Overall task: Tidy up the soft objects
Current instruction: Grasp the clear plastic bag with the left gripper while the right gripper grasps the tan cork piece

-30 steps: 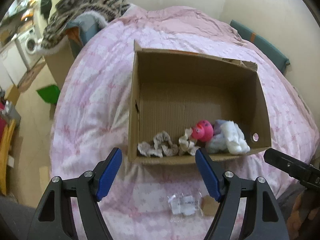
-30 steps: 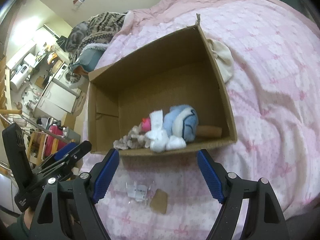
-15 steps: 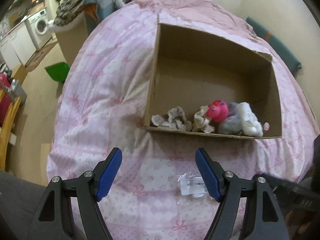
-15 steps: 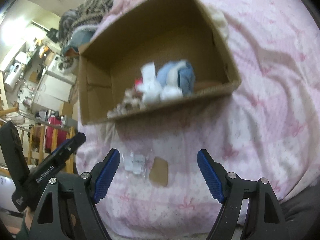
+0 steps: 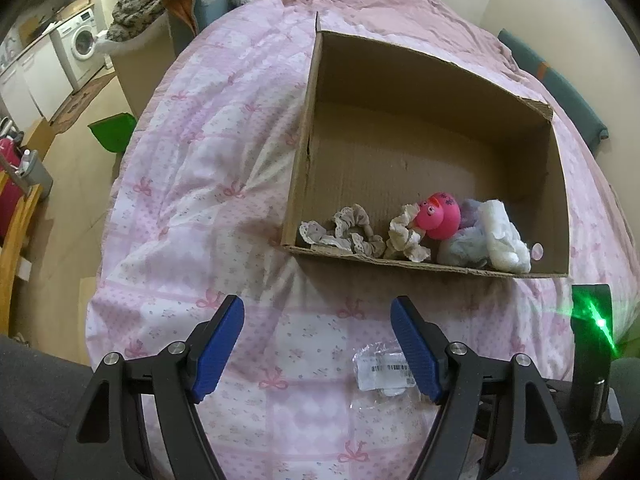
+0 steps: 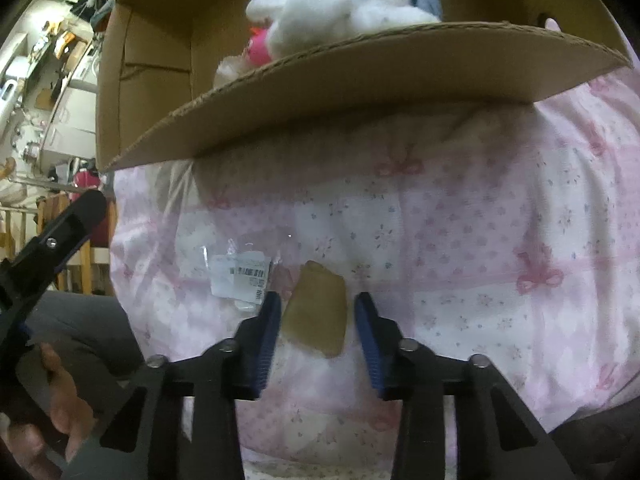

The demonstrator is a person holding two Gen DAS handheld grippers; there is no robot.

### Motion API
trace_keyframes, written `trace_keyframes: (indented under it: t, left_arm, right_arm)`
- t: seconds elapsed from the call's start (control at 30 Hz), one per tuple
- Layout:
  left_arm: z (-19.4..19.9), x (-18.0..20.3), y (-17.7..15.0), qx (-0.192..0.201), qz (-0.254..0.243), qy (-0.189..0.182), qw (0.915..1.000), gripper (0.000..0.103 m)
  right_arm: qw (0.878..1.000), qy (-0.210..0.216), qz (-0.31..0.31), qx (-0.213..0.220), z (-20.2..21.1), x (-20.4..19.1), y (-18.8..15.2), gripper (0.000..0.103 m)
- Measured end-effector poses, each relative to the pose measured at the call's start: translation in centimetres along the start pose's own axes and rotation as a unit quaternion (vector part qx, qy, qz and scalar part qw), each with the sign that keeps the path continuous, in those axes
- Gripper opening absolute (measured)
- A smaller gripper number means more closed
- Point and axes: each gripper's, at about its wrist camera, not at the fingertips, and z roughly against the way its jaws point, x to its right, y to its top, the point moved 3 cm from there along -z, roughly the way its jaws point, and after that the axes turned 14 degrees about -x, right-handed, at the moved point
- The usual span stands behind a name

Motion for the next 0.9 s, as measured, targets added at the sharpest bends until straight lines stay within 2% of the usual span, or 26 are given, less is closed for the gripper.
trace_keyframes:
  t: [0.07,0.13,0.37,0.5,0.7,0.83,0.9]
  left_arm:
    - [-0.2,0.1,0.0,-0.005,-0.002,0.001,1.0,0.073]
    - [-0.7,0.3,-0.1,-0.017,-0.005,-0.001,0.9998,0.073]
    - [-4.5,1.9,-1.6,-0.101,-0.016,-0.039,0.994,0.073]
    - [-6.6,3.3,-2.3,-0.144,-0.028,-0.078,0.9862,0.073]
    - [-8.4,4.8,-2.9,-0.154,-0.055,-0.056,0.9849,0.073]
    - [-9.2,5.6,-3.1,-0.152,-0.075,-0.012,0.9855,0.073]
    - [-9.2,5.7,-3.1,-0.147,-0.074,-0.003,0.9863,0.073]
  right_arm:
    - [1.0,-0.013,0.008,-0.001,0.0,-0.2,-0.1,0.018]
    - [1.0,-0.023,0.016,0.007,0.4,-0.3,-0.2,0.011]
    - [0.997,-0.003,-0.003,0.074,3.9,0.8,-0.7,0.01]
    - [0.995,0.008,-0.02,0.095,5.4,2.0,-1.1,0.01]
    - [0.994,0.015,-0.034,0.102,6.1,3.0,-1.3,0.01]
    - [0.994,0.013,-0.031,0.102,6.0,2.8,-1.2,0.01]
    - [0.995,0.01,-0.027,0.1,5.7,2.5,-1.1,0.01]
